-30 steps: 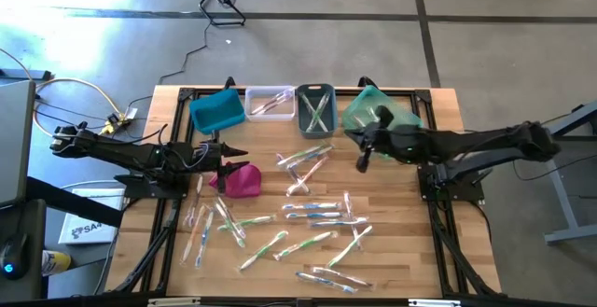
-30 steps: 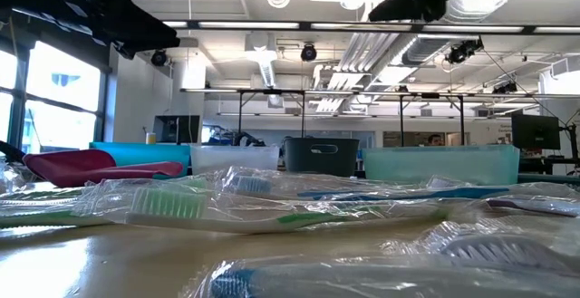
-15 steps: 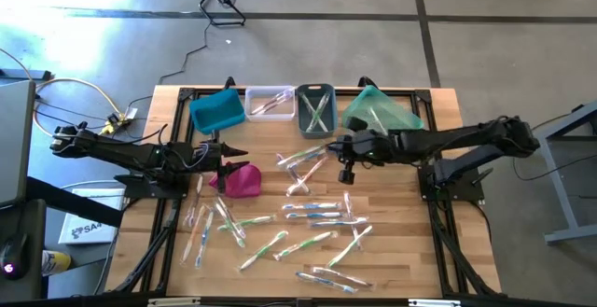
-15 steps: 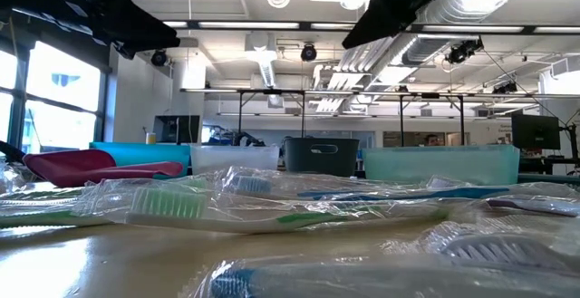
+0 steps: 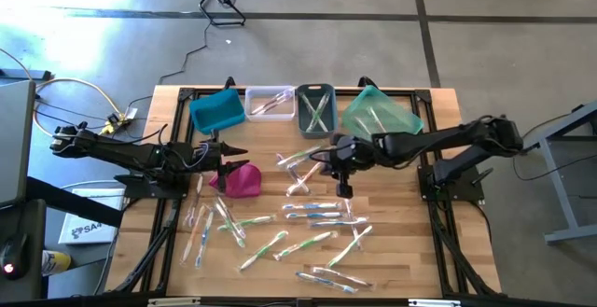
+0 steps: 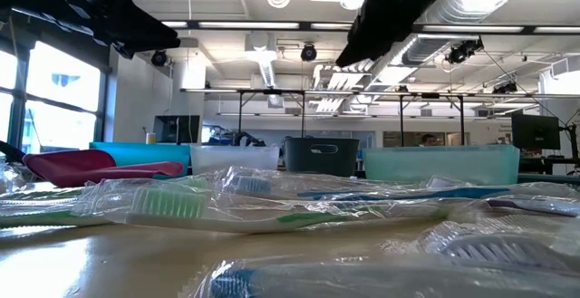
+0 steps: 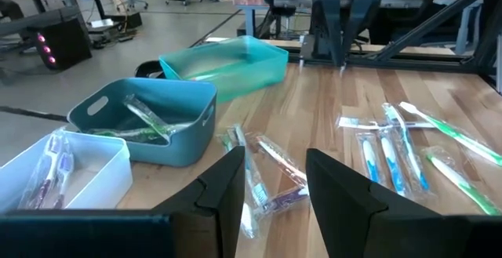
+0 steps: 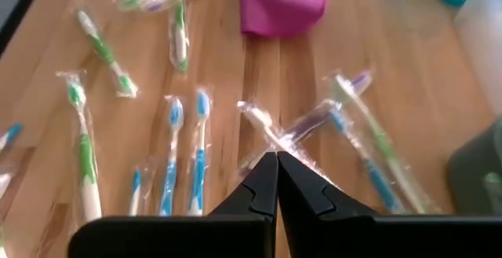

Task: Pick & Place Toothbrushes
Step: Put the blue toothbrush into the blue bin

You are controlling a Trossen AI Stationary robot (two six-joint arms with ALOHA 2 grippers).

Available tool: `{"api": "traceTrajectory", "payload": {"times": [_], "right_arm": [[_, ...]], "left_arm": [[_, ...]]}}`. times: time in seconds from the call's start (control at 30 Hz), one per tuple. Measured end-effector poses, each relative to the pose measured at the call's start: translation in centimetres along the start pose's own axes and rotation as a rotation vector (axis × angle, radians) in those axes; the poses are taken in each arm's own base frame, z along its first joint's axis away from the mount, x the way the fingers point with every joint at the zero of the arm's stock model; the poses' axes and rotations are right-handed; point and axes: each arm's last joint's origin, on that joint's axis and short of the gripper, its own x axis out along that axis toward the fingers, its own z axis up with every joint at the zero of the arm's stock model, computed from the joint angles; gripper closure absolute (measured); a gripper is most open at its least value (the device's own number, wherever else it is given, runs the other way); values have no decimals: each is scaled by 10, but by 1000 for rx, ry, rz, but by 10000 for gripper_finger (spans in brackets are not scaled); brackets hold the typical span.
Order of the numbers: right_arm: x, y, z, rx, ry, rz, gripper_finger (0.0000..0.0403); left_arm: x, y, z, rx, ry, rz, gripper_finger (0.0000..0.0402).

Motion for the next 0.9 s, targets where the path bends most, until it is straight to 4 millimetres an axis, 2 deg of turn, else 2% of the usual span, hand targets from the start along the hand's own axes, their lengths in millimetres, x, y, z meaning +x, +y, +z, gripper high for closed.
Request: {"api": "traceTrajectory", "payload": {"times": [0.13,0.43,0.53,0.77,0.9], "right_arm": [[14,0,-6,69,48,2,400],[38,14,-15,39,107,15,392],[44,20,-18,27,127,13,365],[58,36,-25,38,154,27,265],[66,43,-26,54,138,48,229]], "left_arm": [[0,0,0,0,0,1,270],[0,0,0,0,1,1,270],[0,0,0,0,1,1,270],[0,0,0,0,1,1,270],[0,0,0,1,4,1,270]]}}
